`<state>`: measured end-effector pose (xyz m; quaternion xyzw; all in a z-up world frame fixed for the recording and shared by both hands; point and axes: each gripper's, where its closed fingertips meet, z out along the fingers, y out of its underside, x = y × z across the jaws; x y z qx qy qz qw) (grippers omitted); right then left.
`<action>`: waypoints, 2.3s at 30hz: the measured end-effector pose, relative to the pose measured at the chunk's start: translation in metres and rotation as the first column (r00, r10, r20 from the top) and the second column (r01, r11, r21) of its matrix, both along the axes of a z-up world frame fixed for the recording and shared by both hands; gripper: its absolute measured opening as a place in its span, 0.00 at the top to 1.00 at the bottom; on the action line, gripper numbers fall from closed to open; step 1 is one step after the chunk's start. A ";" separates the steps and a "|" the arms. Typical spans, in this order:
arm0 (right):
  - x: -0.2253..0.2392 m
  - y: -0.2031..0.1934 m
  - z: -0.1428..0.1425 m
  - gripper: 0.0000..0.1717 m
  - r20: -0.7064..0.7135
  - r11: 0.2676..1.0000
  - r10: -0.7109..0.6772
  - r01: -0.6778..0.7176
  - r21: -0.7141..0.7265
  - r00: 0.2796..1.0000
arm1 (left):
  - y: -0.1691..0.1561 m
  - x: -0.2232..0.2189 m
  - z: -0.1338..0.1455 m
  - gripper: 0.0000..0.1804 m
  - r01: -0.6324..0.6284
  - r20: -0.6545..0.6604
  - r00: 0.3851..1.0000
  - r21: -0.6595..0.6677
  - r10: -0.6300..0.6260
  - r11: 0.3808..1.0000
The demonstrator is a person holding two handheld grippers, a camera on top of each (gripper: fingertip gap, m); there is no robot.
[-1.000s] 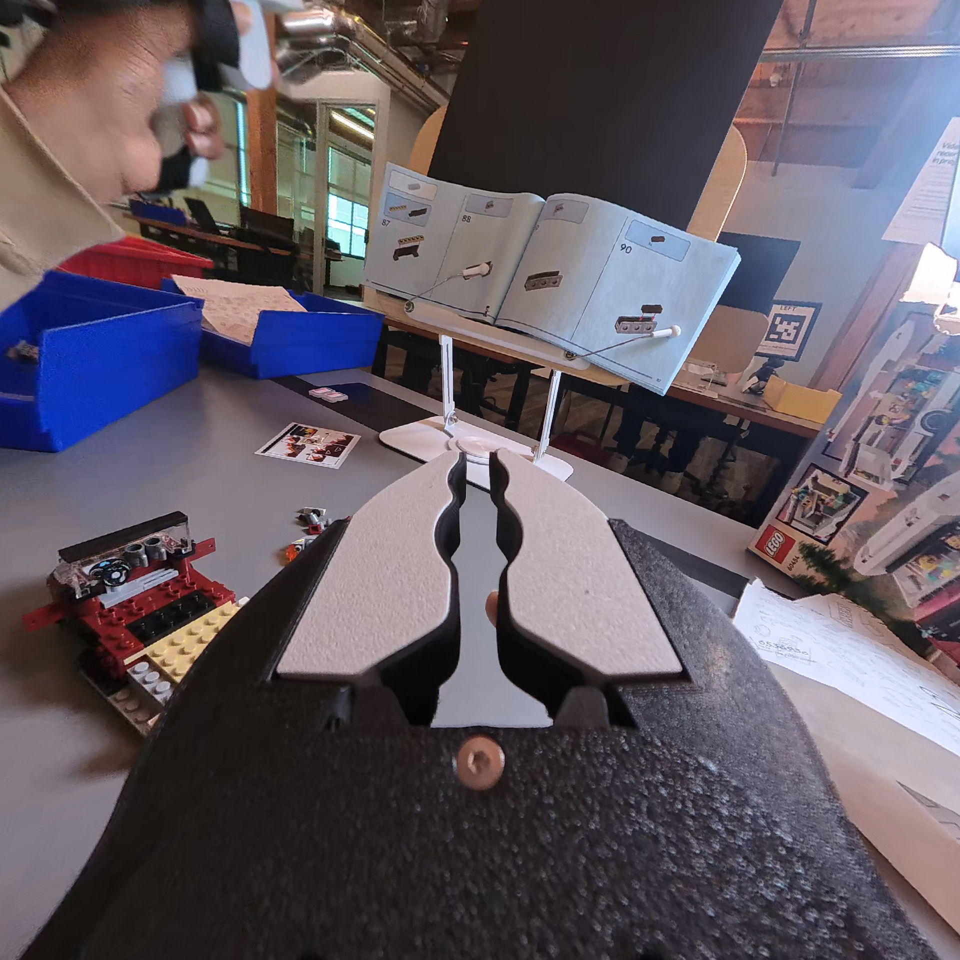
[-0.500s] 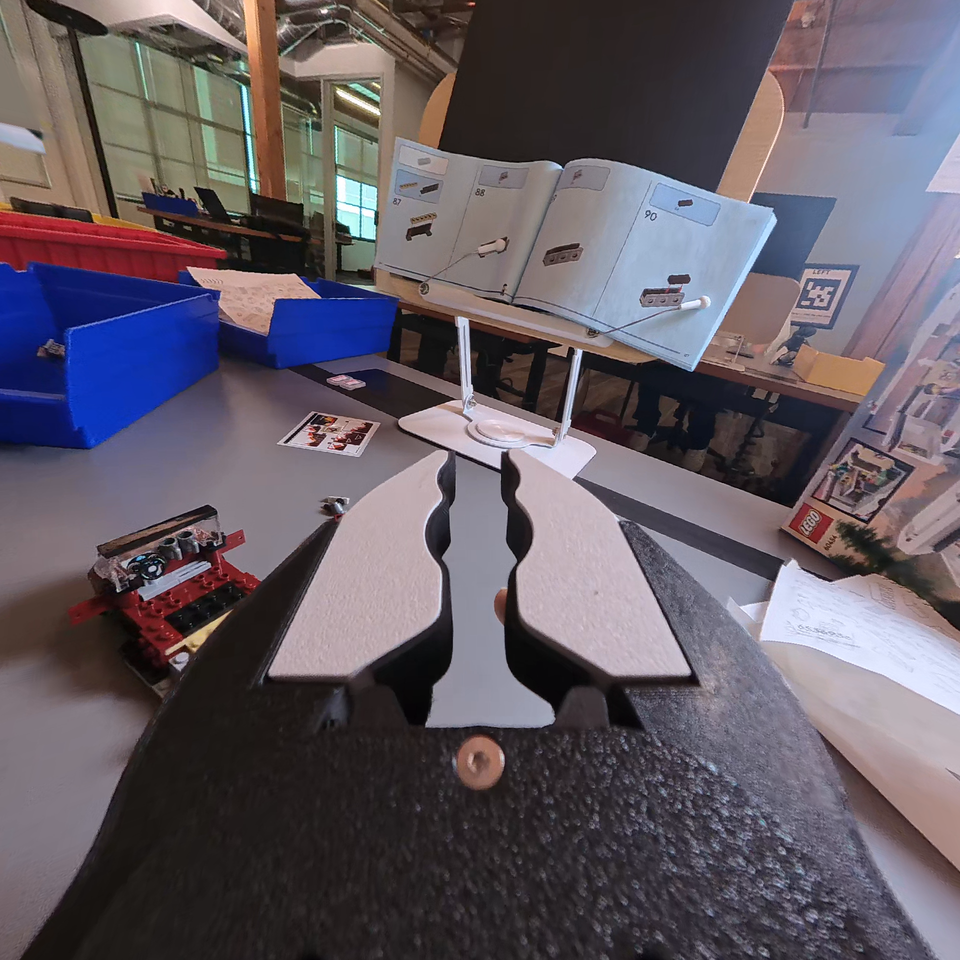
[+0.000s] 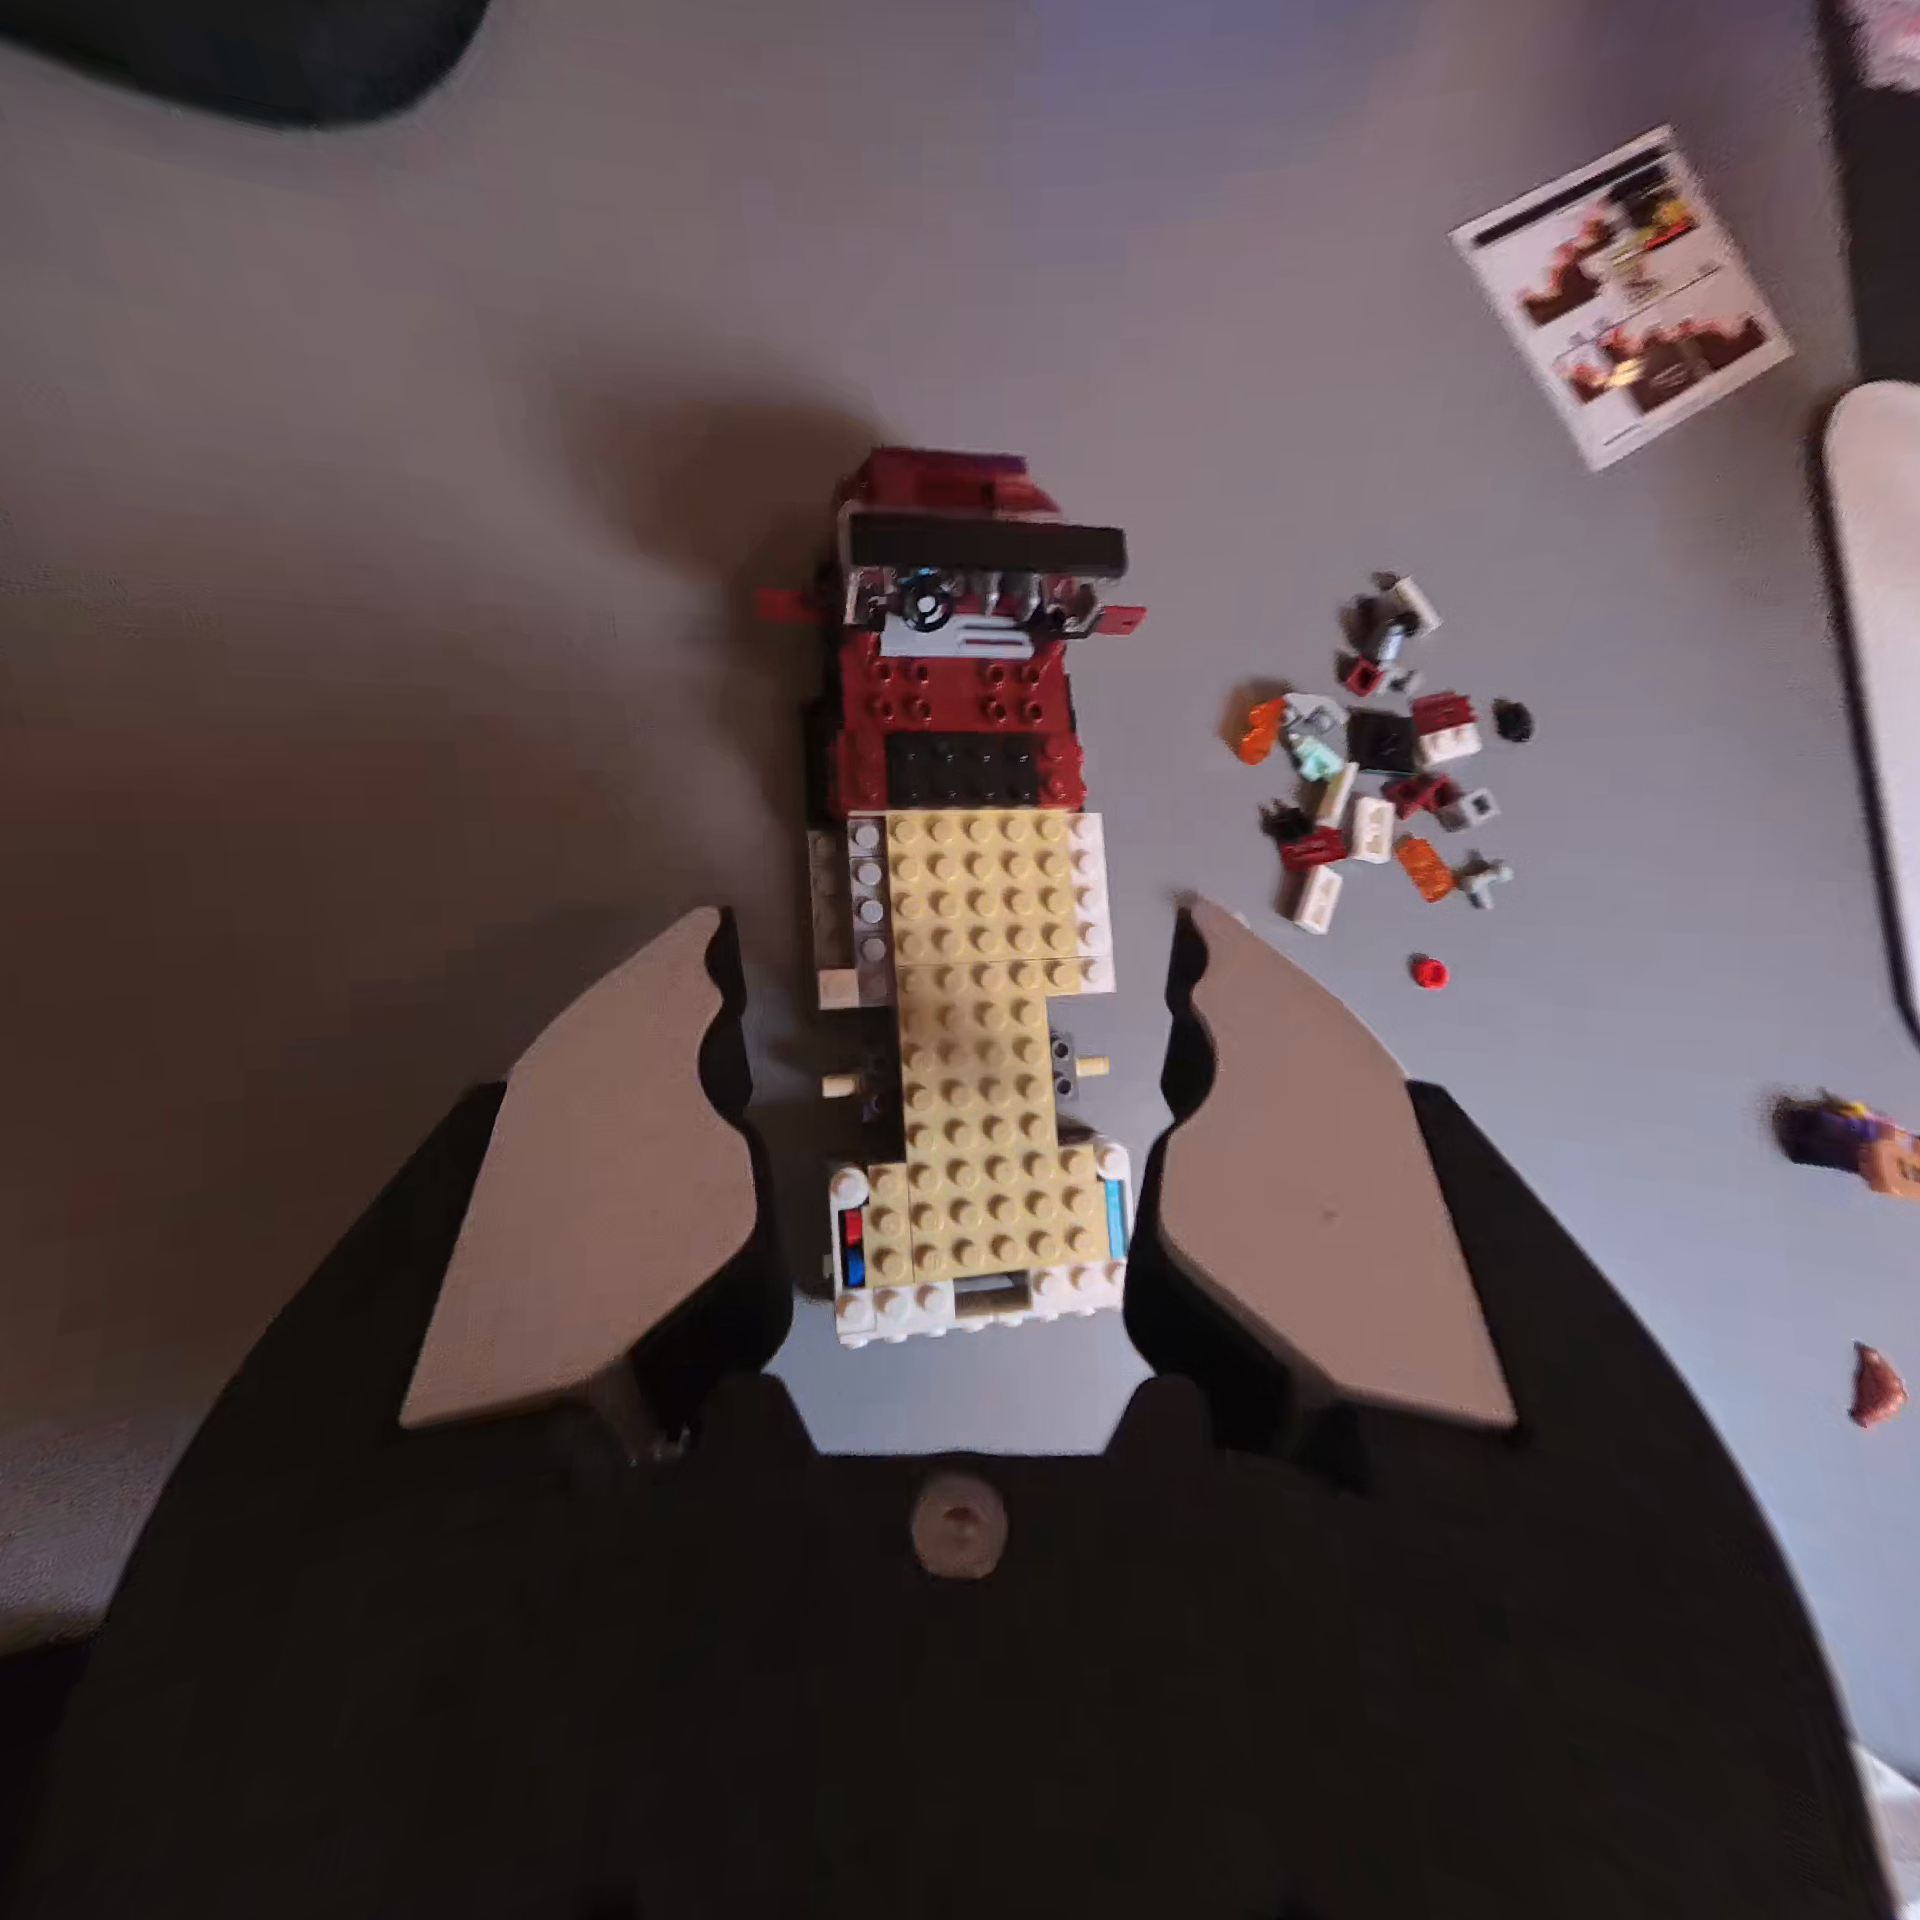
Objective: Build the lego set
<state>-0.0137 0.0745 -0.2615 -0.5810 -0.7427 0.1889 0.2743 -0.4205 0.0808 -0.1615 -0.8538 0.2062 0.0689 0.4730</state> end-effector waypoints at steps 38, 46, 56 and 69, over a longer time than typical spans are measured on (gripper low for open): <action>-0.045 0.100 -0.038 0.59 0.277 0.996 0.078 -0.065 -0.054 0.958 | -0.024 0.054 -0.021 0.85 0.116 0.013 0.993 0.010 -0.116 0.993; -0.028 0.057 -0.035 0.59 0.261 0.991 0.117 -0.096 -0.091 0.958 | -0.019 0.068 -0.022 0.85 0.149 0.011 0.989 0.019 -0.149 0.989; -0.004 0.052 0.007 0.59 0.058 0.996 -0.054 0.058 -0.062 0.997 | -0.022 0.081 -0.023 0.86 0.179 0.048 0.982 0.042 -0.181 0.983; 0.173 0.020 -0.039 0.85 0.184 0.799 -0.539 0.568 -0.197 0.822 | -0.019 0.110 -0.005 0.87 0.234 0.085 0.965 0.145 -0.248 0.961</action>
